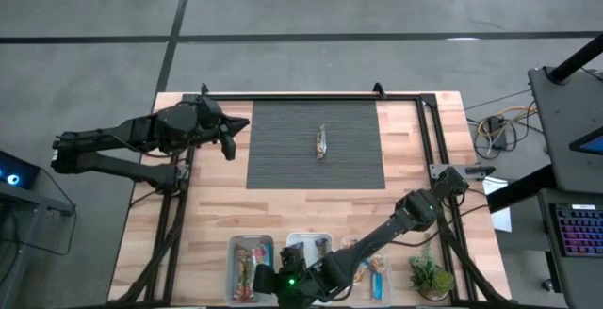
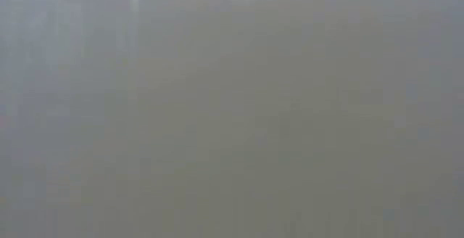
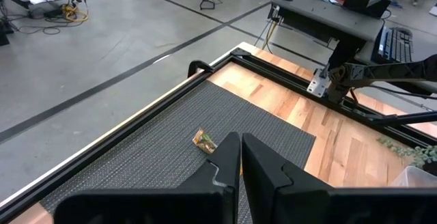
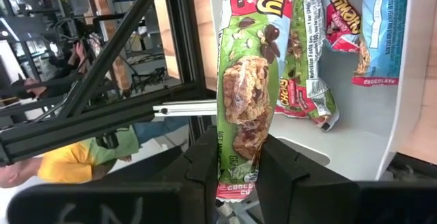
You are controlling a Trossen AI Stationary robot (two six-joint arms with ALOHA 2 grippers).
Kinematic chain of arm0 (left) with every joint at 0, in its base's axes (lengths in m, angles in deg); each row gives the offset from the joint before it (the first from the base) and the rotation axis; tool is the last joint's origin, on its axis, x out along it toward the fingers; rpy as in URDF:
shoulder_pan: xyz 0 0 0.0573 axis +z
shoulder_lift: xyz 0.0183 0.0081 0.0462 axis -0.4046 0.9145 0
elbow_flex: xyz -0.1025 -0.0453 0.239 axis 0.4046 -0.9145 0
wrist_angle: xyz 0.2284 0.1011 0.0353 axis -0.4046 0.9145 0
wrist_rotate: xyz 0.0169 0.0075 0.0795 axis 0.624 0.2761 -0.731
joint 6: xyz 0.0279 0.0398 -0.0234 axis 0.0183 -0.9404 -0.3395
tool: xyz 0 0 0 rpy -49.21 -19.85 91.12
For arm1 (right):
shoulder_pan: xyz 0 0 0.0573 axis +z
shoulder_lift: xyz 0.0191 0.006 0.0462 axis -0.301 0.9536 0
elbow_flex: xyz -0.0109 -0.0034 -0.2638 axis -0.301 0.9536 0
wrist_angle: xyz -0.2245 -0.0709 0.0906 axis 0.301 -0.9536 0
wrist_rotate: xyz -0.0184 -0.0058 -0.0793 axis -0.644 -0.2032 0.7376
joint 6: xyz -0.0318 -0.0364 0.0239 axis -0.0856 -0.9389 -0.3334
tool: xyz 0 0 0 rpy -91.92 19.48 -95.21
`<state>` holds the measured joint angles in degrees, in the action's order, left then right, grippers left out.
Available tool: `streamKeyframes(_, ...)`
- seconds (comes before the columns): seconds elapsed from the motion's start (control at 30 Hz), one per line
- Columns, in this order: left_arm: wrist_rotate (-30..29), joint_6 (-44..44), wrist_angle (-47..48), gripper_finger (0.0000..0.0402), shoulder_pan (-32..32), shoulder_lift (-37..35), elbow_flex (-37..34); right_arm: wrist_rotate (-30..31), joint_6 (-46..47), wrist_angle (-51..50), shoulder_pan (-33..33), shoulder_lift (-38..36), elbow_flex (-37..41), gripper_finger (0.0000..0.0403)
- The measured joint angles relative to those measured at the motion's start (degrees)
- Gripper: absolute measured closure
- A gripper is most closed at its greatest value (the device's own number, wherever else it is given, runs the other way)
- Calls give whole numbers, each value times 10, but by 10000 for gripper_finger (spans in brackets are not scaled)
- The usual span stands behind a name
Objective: Pick and place Granola Bars by type
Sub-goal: Put the red granola bar into the gray bin
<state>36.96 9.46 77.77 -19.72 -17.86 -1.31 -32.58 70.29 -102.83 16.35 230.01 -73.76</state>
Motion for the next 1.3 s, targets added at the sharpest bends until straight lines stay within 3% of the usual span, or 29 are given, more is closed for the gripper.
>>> streamKeyframes(0.33,0,0,0,402,0,0,0,0,-2,0,-1,0,3,330)
streamKeyframes(0.93,0,0,-11,402,0,0,0,2,-15,6,-10,0,11,201)
streamKeyframes(1.3,0,0,-12,402,0,0,0,2,-21,39,-10,0,10,186)
